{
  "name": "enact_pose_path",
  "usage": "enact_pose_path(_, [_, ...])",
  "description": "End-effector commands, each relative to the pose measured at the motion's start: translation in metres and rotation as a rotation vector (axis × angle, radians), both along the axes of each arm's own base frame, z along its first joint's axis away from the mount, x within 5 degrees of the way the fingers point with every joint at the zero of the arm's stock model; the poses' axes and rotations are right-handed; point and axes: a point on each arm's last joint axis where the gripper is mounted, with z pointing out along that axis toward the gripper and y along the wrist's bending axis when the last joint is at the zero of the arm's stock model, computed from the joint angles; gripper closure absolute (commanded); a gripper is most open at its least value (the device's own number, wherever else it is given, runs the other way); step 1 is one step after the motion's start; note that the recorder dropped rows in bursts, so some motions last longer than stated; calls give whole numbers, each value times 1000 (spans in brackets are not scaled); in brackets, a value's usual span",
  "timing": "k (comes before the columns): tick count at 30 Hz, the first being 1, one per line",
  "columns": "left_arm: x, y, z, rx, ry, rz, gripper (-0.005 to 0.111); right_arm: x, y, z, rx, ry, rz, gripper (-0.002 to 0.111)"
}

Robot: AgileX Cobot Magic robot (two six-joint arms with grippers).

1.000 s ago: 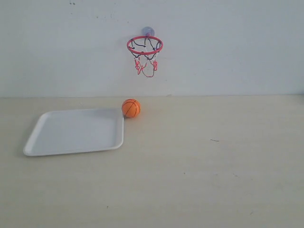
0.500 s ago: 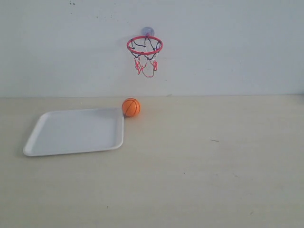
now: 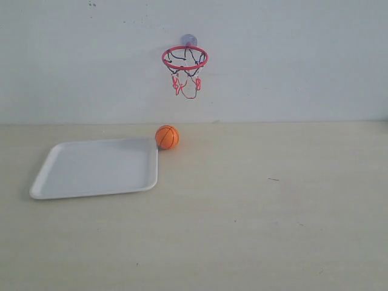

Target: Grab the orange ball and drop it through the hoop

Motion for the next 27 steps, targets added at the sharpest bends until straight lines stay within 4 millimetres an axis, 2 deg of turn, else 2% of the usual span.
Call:
enact_pose_path(1, [0, 0, -1, 59, -2, -8, 103, 0, 0, 1, 0, -12, 1, 108])
enact_pose_path(27, [0, 0, -1, 59, -2, -8, 103, 0, 0, 1, 0, -12, 1, 108])
